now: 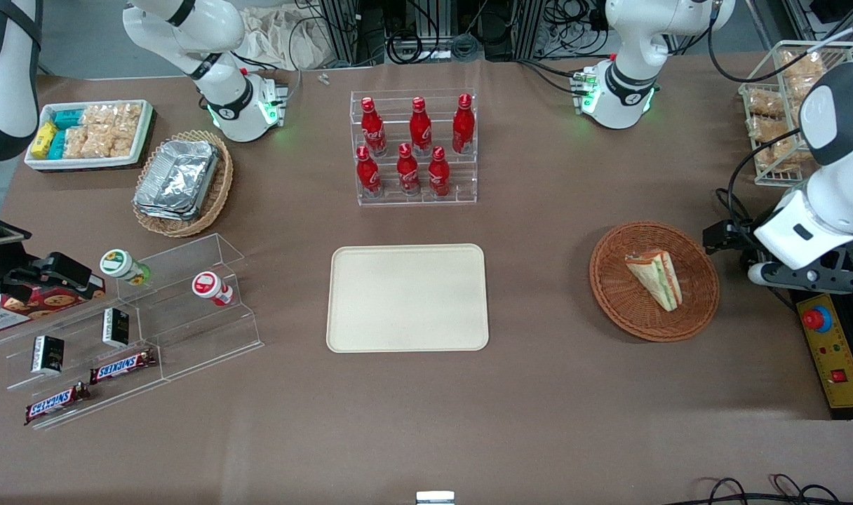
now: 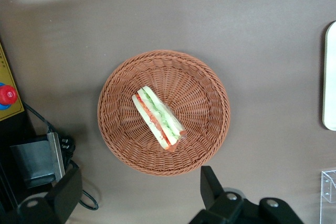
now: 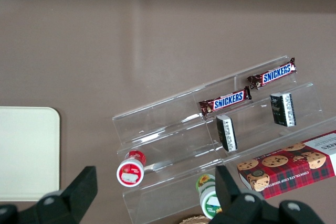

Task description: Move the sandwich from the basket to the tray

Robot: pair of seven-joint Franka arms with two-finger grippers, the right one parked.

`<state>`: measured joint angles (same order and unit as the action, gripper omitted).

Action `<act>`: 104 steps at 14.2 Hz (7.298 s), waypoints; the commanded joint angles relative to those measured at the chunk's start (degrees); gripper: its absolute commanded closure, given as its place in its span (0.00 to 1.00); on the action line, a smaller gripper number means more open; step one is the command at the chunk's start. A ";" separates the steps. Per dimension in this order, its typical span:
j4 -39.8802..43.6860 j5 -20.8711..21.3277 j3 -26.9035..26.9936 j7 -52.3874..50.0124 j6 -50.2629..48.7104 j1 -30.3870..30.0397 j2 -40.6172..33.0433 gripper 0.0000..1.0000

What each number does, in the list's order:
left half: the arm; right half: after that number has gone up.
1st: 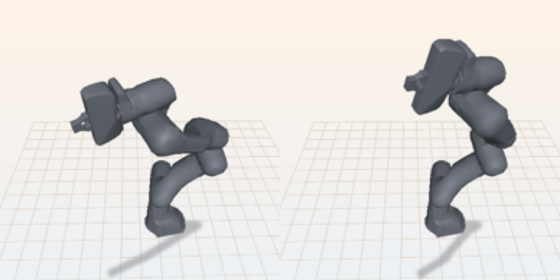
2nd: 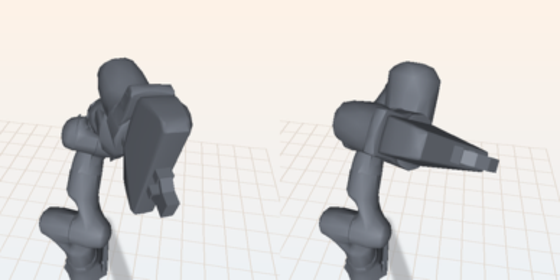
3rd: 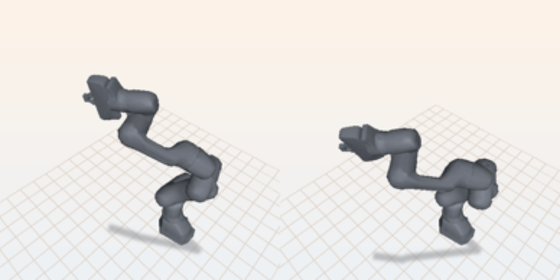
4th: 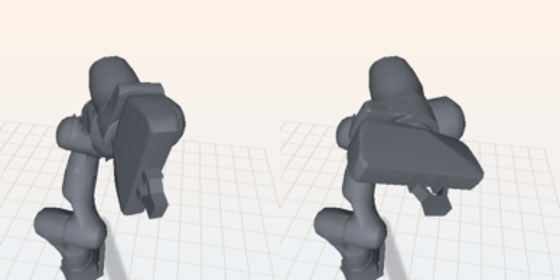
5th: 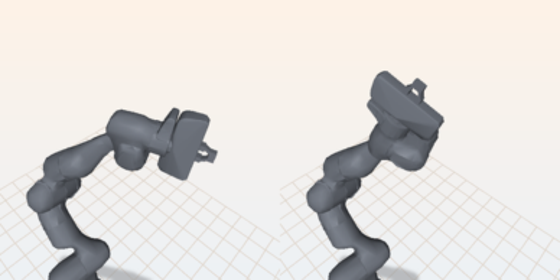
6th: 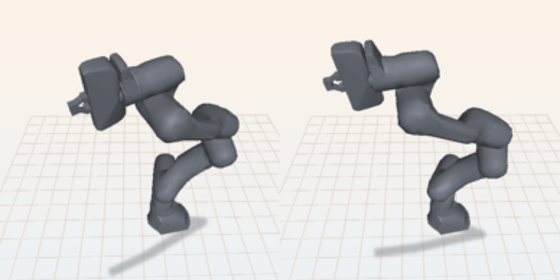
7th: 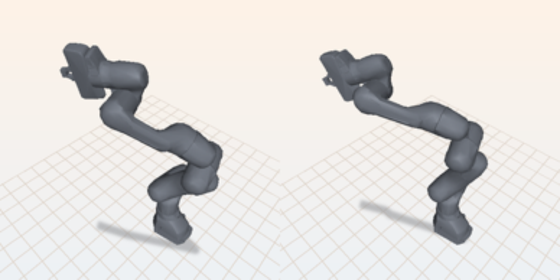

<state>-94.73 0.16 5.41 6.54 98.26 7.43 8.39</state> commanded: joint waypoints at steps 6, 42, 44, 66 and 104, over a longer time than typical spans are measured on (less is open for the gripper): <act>4.92 0.46 0.30 -9.59 -3.87 1.19 5.23 0.00; 4.51 1.25 0.48 -33.03 -2.77 2.06 6.11 1.00; 12.34 0.38 0.13 -28.63 -8.76 2.24 6.90 1.00; 15.54 4.41 -20.44 -42.31 15.81 18.40 36.42 1.00; 13.08 5.21 -16.31 -32.82 0.62 2.33 9.80 0.00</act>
<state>-80.03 5.57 -11.61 -27.30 98.97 10.06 19.93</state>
